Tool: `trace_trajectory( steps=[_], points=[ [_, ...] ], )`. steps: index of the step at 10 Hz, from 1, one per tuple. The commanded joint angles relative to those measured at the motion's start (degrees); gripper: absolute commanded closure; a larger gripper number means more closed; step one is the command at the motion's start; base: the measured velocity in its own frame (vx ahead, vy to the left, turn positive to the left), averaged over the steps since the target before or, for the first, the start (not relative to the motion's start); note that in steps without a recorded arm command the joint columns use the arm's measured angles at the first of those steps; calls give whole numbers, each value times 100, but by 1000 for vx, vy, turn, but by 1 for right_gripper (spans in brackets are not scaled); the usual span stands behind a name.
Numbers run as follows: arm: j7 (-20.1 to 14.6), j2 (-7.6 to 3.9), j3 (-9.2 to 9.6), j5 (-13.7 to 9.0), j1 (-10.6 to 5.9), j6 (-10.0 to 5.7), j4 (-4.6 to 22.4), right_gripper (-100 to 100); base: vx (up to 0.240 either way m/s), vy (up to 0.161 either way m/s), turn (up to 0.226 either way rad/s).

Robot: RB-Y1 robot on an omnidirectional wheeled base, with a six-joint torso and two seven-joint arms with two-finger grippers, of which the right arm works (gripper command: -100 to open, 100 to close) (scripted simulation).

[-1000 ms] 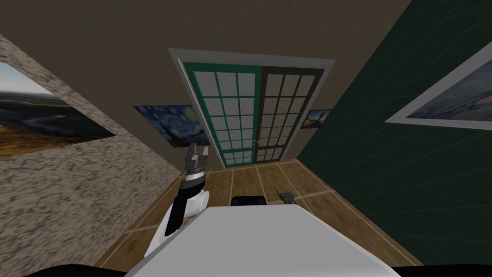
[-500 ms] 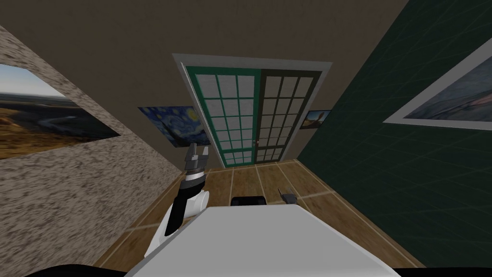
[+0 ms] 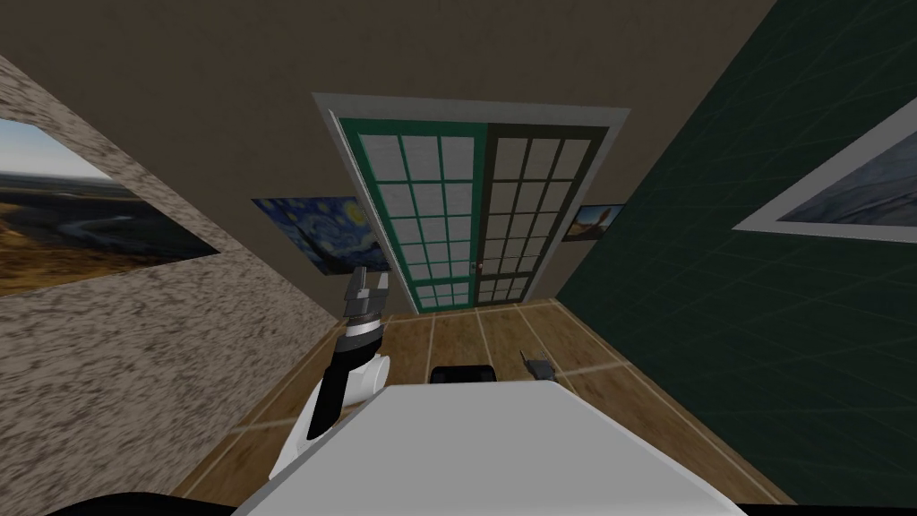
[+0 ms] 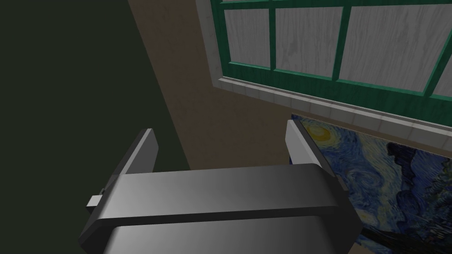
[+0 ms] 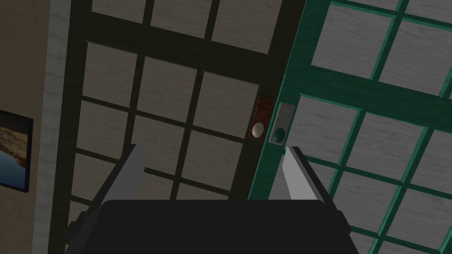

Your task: Pull the door open

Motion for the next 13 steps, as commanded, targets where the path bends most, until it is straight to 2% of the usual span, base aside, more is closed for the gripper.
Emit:
trace_trajectory(
  steps=[1, 5, 8, 10, 11, 13],
  points=[
    [64, 37, -109, -45, -153, 7, 162, -100, 130, -50, 33],
    [186, 198, -330, -138, -574, 26, 449, -100, 177, -53, 44],
    [242, 330, -406, -176, -864, 23, 548, -100, 180, -35, 46],
    [247, 344, -413, -180, -894, 23, 558, -100, 90, -16, 10],
    [272, 417, -442, -195, -1050, 18, 595, -100, 116, -15, 52],
    [288, 486, -451, -204, -1190, 11, 608, -100, 196, -31, 52]
  ],
)
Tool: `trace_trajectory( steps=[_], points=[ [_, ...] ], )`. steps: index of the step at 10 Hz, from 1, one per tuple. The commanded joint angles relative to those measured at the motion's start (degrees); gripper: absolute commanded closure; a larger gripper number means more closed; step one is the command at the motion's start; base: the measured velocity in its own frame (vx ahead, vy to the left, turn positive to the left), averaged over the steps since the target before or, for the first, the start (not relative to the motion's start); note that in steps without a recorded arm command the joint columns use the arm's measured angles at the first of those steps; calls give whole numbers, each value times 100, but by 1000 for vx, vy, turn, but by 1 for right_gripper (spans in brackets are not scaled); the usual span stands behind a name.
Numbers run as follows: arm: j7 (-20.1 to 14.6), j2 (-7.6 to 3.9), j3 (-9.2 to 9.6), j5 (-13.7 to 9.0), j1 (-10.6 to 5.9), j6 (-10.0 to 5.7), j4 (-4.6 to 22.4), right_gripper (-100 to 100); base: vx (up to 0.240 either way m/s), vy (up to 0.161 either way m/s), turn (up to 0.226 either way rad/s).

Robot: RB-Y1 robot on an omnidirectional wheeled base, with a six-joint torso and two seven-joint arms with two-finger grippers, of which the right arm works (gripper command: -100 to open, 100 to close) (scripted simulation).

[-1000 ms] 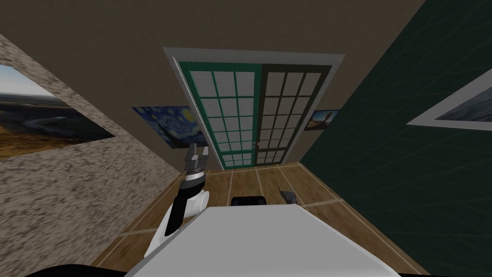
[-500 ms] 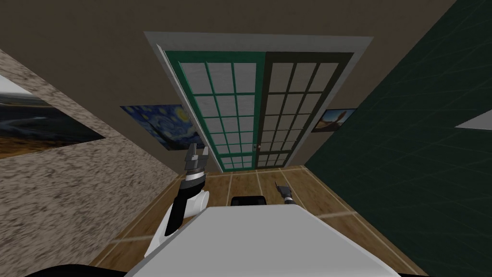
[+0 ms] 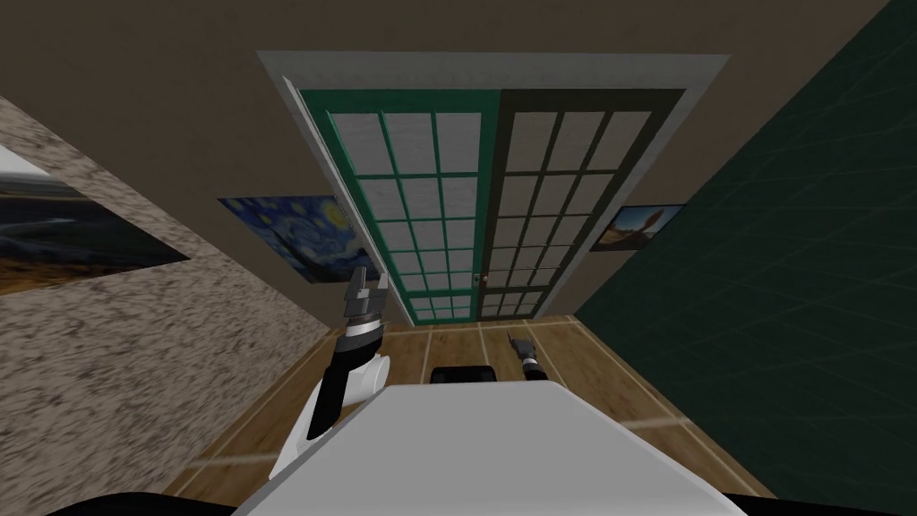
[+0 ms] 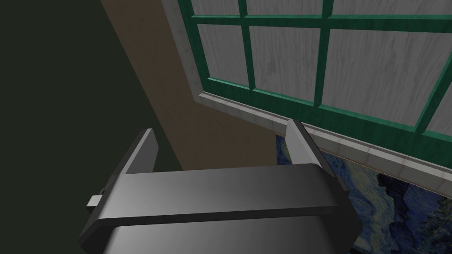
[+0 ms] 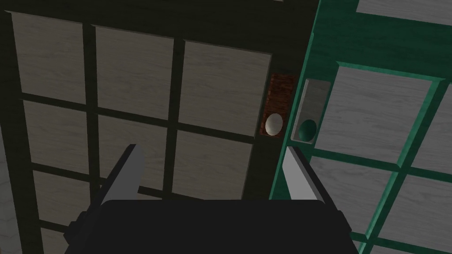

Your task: Pull the door open

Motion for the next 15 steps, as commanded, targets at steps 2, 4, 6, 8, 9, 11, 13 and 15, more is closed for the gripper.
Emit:
trace_trajectory(
  steps=[2, 4, 6, 8, 9, 11, 13, 15],
  points=[
    [8, 69, -9, -8, -140, -8, -100, -100, 159, -47, 37],
    [28, 155, -19, -18, -316, -18, 24, -100, 83, -22, 22],
    [37, 234, -8, -21, -475, -31, 8, -100, 197, -17, 71],
    [42, 273, -2, -22, -555, -38, 43, -100, 149, -22, 30],
    [42, 273, -2, -22, -555, -38, 1, -100, 37, -32, -4],
    [55, 371, 12, -24, -755, -54, -18, -100, 151, -47, 59],
    [61, 446, 32, -23, -913, -69, -45, -100, 160, -20, 51],
    [64, 517, 60, -20, -1071, -86, -83, -100, 159, -22, 47]
  ],
)
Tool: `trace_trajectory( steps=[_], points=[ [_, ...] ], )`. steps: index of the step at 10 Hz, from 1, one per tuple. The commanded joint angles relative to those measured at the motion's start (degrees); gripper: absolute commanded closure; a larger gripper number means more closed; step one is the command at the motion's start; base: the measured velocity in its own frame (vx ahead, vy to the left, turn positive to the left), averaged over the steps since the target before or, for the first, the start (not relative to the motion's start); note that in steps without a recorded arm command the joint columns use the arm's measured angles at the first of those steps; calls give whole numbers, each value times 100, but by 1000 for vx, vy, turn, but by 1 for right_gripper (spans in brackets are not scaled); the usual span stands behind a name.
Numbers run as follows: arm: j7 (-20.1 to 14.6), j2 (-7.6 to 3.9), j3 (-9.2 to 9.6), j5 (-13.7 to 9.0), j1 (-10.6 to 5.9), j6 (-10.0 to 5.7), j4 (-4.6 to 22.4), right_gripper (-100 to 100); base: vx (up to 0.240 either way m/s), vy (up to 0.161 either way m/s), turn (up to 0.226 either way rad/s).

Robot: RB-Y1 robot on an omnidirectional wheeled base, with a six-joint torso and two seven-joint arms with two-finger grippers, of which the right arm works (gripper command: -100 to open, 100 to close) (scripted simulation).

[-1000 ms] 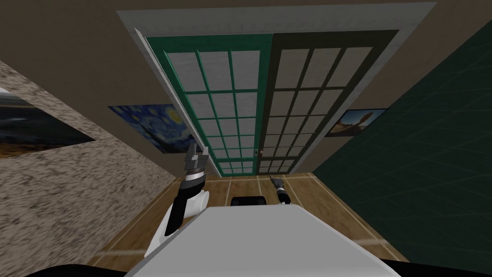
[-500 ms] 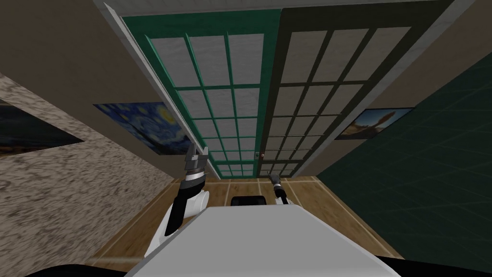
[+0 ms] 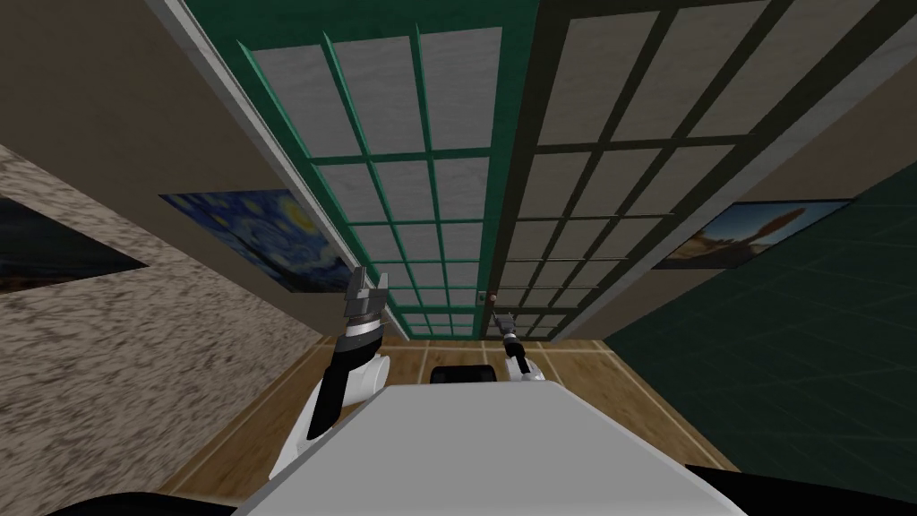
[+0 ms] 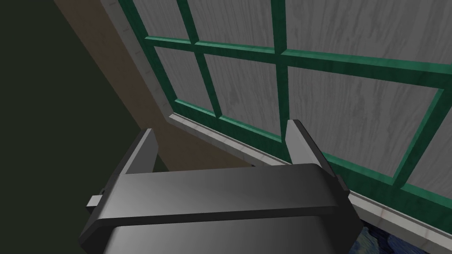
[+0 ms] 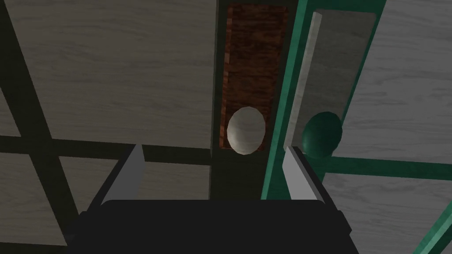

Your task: Pull the door open

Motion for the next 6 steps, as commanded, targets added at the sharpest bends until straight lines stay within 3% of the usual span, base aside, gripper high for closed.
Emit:
trace_trajectory(
  steps=[1, 2, 4, 5, 6],
  points=[
    [-19, 73, 43, 16, -117, 33, -128, -100, 200, -40, 73],
    [-19, 73, 43, 16, -117, 33, -128, -100, 142, -18, 23],
    [-16, 162, 79, 20, -314, 12, -176, -100, 157, -28, 57],
    [-1, 106, 46, 2, -328, -13, -46, -100, 78, -15, 17],
    [-1, 106, 46, 2, -328, -13, -46, 100, -14, 1, -23]
  ],
)
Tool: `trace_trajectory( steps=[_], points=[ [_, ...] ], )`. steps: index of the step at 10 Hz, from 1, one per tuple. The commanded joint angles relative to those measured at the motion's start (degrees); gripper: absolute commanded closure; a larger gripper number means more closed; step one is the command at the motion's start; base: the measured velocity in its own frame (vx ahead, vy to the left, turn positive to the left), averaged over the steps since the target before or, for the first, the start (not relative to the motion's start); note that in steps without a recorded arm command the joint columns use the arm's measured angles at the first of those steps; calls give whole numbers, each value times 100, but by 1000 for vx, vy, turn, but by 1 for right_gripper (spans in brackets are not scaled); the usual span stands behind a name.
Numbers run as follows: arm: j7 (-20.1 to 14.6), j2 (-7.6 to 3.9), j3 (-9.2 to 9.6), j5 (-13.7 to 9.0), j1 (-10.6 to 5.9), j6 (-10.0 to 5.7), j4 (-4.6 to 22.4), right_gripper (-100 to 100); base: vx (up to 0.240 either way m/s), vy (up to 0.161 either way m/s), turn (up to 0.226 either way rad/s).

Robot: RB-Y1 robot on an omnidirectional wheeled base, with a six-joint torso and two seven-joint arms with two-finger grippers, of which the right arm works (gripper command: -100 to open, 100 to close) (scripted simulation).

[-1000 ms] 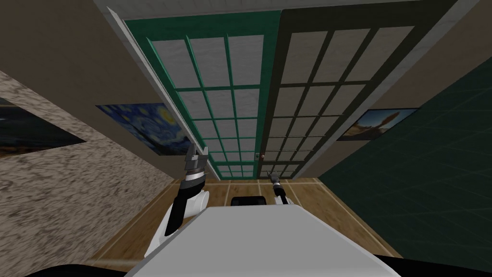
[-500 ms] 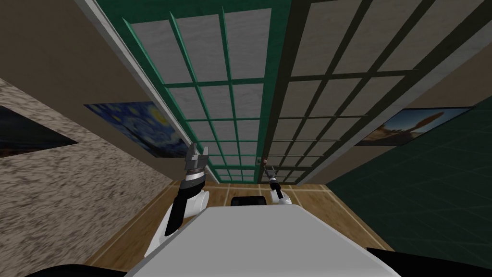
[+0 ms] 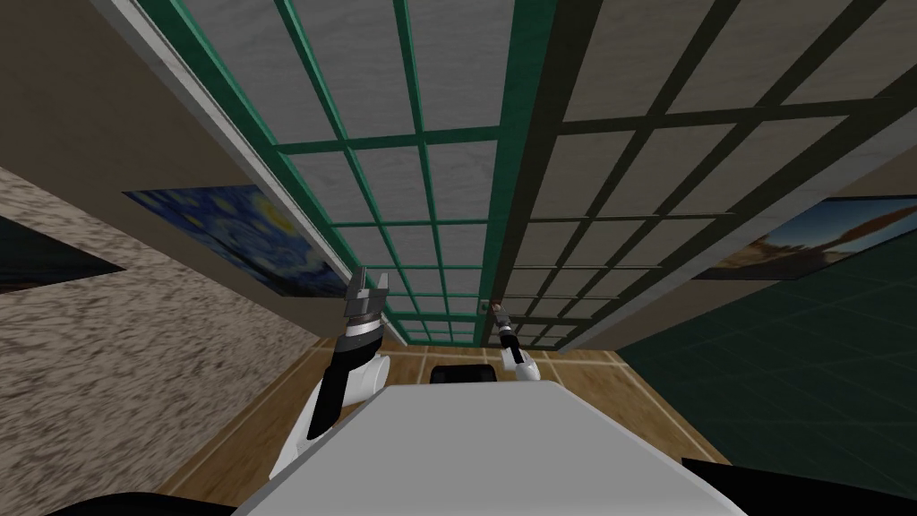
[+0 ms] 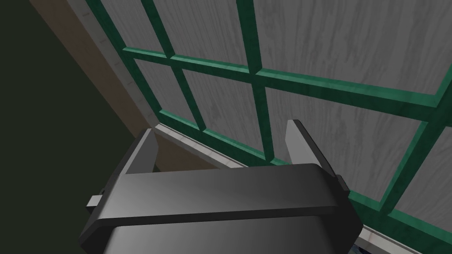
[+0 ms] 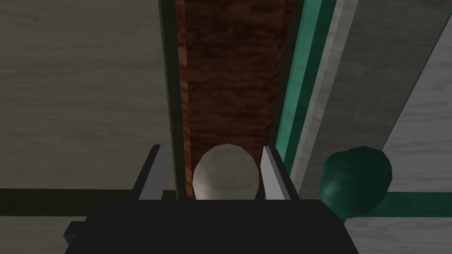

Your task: Pull the door open

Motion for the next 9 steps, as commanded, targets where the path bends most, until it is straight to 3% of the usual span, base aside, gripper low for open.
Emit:
trace_trajectory(
  steps=[1, 5, 6, 8, 9],
  points=[
    [-5, -1, -1, 1, 8, 16, -4, 100, -37, 17, 26],
    [-5, -1, -1, 1, 8, 16, -4, 100, -9, 2, -2],
    [-107, -44, -10, -33, 177, 47, 74, 100, -104, 27, 2],
    [-107, -44, -10, -33, 177, 47, -30, 100, -107, 37, -28],
    [-107, -44, -10, -33, 177, 47, 74, 100, -36, 5, -19]
  ],
)
